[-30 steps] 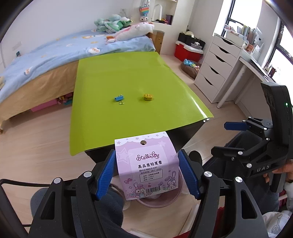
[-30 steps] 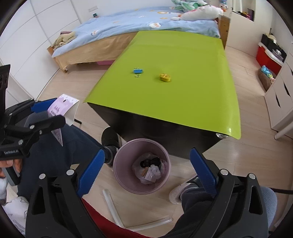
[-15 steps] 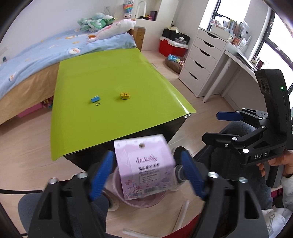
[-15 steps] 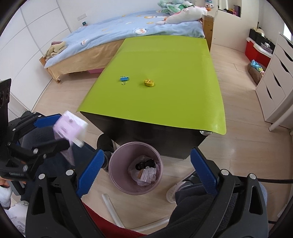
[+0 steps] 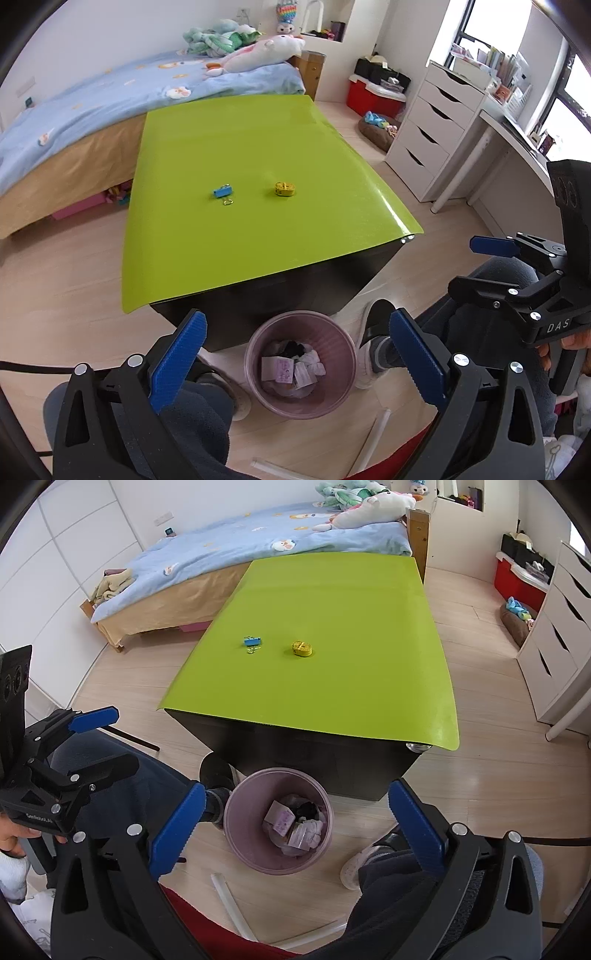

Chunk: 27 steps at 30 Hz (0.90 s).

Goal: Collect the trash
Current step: 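Reach the right tool to the yellow coiled hair tie and grasp it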

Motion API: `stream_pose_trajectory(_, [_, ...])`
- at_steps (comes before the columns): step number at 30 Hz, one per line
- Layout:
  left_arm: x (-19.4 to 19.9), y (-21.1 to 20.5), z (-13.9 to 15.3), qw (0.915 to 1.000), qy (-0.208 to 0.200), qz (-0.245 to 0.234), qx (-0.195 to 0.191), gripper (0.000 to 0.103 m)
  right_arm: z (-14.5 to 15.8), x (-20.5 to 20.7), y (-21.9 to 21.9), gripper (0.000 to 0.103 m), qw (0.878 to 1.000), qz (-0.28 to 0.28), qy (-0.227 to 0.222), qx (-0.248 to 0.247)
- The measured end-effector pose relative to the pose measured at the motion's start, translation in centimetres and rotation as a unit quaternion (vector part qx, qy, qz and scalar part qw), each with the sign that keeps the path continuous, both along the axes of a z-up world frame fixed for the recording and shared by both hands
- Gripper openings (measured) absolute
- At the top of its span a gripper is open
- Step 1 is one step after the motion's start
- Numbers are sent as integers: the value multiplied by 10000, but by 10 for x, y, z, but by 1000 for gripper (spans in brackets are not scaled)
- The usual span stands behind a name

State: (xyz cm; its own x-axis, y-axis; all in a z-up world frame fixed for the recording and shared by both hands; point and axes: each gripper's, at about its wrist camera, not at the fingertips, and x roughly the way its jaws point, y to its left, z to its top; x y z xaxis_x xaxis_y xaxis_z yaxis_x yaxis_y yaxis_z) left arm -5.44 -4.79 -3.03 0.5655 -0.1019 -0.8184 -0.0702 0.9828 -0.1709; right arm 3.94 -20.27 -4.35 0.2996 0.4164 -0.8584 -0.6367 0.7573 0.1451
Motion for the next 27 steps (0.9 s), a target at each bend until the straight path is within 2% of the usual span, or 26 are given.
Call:
stream_pose_trajectory(15, [6, 19, -3, 9996, 21, 273, 14, 95, 0, 8, 15, 99, 10000, 74, 30, -6])
stream_pose_trajectory(27, [17, 46, -3, 9982, -1, 601, 49, 96, -2, 73, 70, 99, 9997, 126, 193, -55])
